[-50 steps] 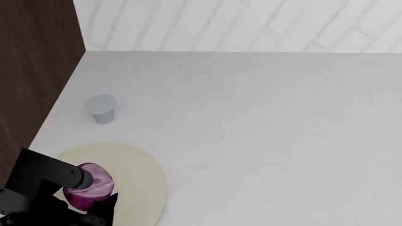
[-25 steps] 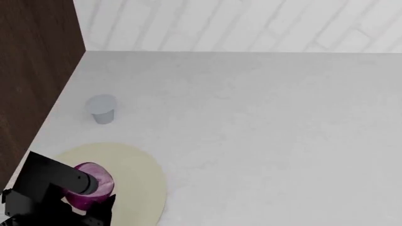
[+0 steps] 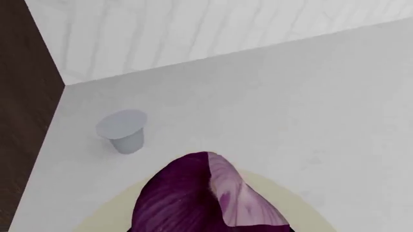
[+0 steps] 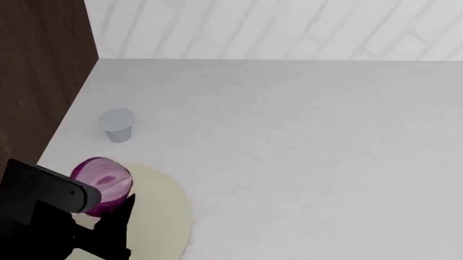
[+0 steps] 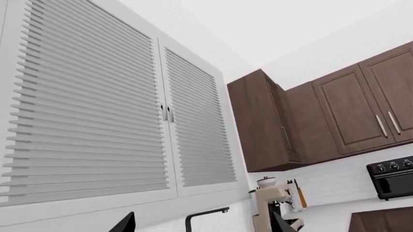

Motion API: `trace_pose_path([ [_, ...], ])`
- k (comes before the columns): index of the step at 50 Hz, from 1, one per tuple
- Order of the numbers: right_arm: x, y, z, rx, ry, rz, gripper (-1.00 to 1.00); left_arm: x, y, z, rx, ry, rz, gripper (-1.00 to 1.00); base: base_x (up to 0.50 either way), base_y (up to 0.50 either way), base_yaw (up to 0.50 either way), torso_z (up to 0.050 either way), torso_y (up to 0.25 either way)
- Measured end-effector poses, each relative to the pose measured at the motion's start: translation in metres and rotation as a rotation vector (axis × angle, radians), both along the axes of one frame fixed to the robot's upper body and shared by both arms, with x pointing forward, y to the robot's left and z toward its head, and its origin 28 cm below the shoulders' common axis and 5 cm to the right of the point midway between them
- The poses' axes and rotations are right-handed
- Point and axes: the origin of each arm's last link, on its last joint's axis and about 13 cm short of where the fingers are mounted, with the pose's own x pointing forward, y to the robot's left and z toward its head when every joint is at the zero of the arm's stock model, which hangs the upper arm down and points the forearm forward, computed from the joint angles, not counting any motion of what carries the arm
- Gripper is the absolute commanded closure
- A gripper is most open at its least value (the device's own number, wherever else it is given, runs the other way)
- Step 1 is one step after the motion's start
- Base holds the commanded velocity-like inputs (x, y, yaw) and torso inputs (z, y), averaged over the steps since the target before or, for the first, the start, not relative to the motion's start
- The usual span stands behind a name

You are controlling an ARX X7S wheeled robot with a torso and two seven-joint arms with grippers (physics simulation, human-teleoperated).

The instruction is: Pick the onion from the counter and place it in the microwave.

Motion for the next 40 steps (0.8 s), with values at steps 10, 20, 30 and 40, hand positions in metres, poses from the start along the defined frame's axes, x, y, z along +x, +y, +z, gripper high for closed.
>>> trace_pose_path([
  [10,0.000,0.000,0.001,-0.001,-0.003,0.004,-1.00,-0.003,-0.006,0.017,-0.096,-0.194,-0.011,1.00,0.00,0.00,0.00,0.000,0.000],
  [20,0.000,0.000,0.000,0.001,-0.004,0.007,-1.00,-0.007,-0.014,0.038,-0.137,-0.415,-0.015,1.00,0.00,0.00,0.00,0.000,0.000],
  [30,-0.001,0.001,-0.001,0.002,-0.005,0.010,-1.00,-0.012,-0.020,0.064,-0.165,-0.619,0.001,1.00,0.00,0.00,0.00,0.000,0.001],
  [40,-0.001,0.001,-0.001,0.003,-0.008,0.015,-1.00,-0.019,-0.026,0.103,-0.182,-0.786,0.007,1.00,0.00,0.00,0.00,0.000,0.000],
])
